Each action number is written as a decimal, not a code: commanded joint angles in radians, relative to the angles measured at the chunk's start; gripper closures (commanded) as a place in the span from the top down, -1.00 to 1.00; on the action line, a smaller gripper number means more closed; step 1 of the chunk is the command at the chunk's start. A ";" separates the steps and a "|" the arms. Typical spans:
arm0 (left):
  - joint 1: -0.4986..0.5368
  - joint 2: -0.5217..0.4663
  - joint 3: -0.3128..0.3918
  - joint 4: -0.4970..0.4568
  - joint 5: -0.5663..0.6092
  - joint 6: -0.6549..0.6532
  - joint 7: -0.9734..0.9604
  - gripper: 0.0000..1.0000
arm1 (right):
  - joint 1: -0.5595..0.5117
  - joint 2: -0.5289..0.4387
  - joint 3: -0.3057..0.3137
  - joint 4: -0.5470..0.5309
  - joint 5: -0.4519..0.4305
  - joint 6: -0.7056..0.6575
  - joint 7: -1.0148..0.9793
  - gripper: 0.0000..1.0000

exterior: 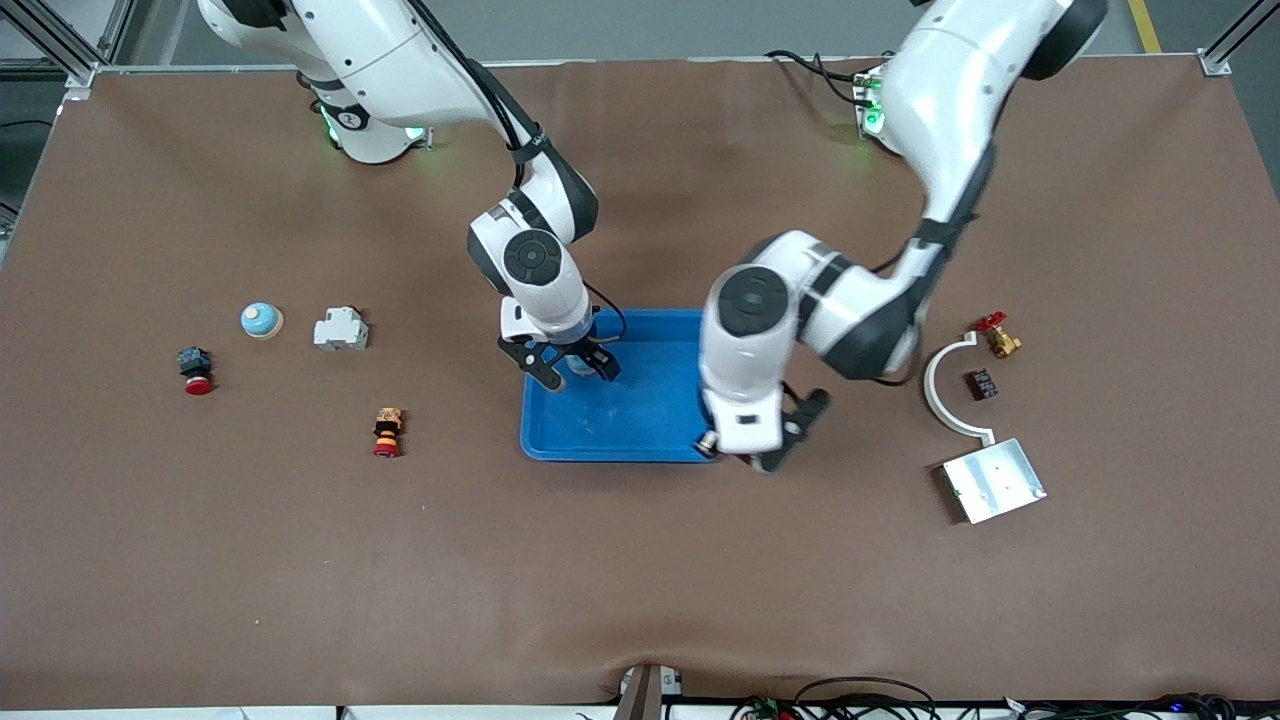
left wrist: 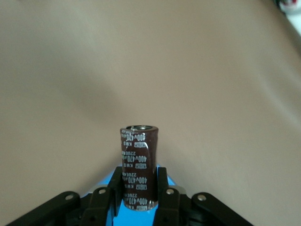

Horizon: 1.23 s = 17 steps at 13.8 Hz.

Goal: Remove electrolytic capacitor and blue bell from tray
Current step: 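Carry the capacitor toward the bracket while the right gripper lifts the bell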

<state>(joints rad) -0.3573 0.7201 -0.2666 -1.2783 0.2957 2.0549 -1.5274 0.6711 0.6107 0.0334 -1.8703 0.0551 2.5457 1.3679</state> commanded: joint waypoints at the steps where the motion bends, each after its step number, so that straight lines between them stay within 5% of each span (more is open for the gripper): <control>1: 0.092 -0.071 -0.010 -0.149 -0.033 0.004 0.102 -1.00 | 0.022 0.007 -0.015 0.017 -0.015 -0.005 0.039 1.00; 6: 0.222 -0.165 -0.014 -0.424 -0.026 0.017 0.303 -1.00 | 0.022 0.033 -0.017 0.019 -0.020 0.004 0.040 1.00; 10: 0.284 -0.176 -0.016 -0.547 0.032 0.027 0.374 -1.00 | 0.022 0.043 -0.015 0.019 -0.026 -0.001 0.046 1.00; 12: 0.298 -0.183 -0.016 -0.634 0.089 0.137 0.386 -1.00 | 0.027 0.041 -0.015 0.019 -0.026 -0.002 0.057 0.93; 14: 0.323 -0.176 -0.014 -0.671 0.134 0.218 0.385 -1.00 | 0.019 0.037 -0.013 0.022 -0.012 -0.002 0.077 -0.79; 15: 0.340 -0.176 -0.016 -0.671 0.143 0.222 0.389 -1.00 | 0.021 0.037 -0.013 0.023 -0.012 -0.002 0.091 -1.00; 17: 0.344 -0.174 -0.014 -0.670 0.149 0.223 0.394 -1.00 | 0.018 0.034 -0.013 0.037 -0.012 -0.015 0.088 -1.00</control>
<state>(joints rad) -0.0346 0.5862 -0.2710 -1.9166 0.4186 2.2649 -1.1488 0.6793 0.6369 0.0288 -1.8558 0.0479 2.5390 1.4312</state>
